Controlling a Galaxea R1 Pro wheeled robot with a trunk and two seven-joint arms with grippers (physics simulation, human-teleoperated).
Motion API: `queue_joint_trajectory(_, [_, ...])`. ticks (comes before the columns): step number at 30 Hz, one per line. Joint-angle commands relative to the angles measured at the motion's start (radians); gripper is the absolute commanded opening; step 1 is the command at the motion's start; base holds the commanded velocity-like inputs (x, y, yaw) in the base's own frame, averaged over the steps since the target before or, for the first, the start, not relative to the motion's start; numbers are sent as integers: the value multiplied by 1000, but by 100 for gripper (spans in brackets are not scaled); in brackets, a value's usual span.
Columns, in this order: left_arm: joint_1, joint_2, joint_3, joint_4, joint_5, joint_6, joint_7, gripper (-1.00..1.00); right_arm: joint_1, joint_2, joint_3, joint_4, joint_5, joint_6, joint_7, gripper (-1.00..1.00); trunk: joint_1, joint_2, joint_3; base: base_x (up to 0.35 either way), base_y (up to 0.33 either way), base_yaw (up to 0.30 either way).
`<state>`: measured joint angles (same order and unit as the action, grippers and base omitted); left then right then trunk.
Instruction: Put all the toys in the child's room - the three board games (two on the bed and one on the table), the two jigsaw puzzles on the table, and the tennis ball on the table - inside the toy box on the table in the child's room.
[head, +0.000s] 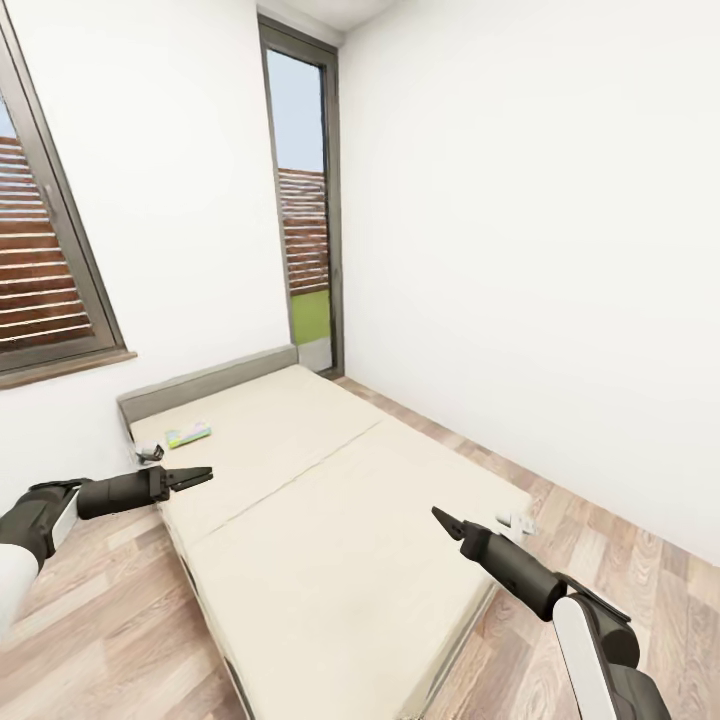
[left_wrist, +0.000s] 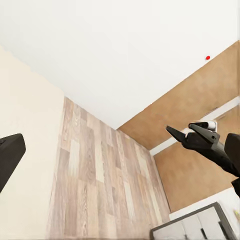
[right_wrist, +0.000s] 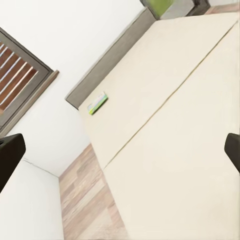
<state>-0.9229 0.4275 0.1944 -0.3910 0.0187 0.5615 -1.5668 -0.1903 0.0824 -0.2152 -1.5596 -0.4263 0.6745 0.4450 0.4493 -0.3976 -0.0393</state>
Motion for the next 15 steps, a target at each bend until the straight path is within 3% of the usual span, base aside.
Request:
queue_joint_trajectory(1, [-1, 0, 0, 0, 0, 11, -4, 100, -1, 1, -3, 0, -3, 8, 3, 100, 1, -2, -2, 0, 146, -280])
queue_joint_trajectory(8, [-1, 0, 0, 0, 0, 10, -4, 100, -1, 1, -4, 0, -3, 8, 3, 100, 1, -2, -2, 0, 213, -280])
queue_joint_trajectory(15, [-1, 0, 0, 0, 0, 9, -4, 100, -1, 1, -4, 0, -3, 8, 3, 100, 1, -2, -2, 0, 44, -280])
